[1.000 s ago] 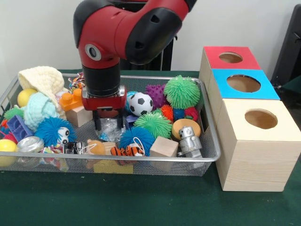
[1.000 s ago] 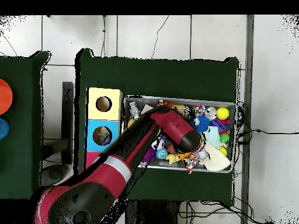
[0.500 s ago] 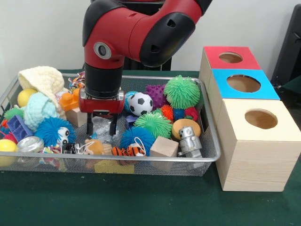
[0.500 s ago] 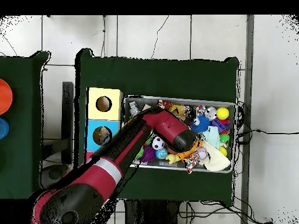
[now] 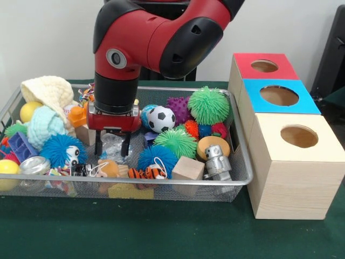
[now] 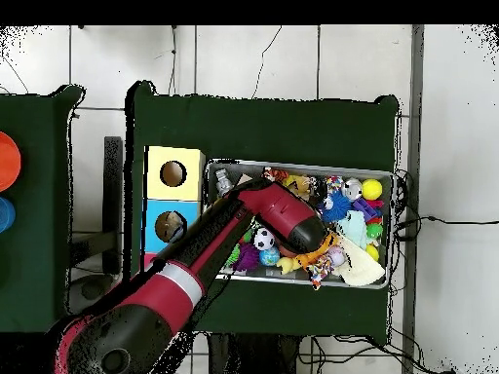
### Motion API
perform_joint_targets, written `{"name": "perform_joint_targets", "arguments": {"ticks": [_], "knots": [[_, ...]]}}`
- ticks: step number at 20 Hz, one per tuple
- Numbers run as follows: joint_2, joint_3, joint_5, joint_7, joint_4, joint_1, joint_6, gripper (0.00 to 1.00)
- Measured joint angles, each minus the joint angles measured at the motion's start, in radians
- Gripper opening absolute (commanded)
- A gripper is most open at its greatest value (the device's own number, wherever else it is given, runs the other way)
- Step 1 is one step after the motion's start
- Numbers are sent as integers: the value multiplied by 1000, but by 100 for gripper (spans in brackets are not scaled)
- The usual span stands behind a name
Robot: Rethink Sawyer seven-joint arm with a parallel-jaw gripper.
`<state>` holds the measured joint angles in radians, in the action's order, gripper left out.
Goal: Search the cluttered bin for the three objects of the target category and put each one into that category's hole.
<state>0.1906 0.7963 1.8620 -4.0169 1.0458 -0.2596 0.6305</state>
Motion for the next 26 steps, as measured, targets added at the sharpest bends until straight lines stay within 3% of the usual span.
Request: {"name": "perform_joint_targets", "arguments": {"ticks": [26], "knots": [[17, 10, 6, 0, -25, 0, 0, 100]]}}
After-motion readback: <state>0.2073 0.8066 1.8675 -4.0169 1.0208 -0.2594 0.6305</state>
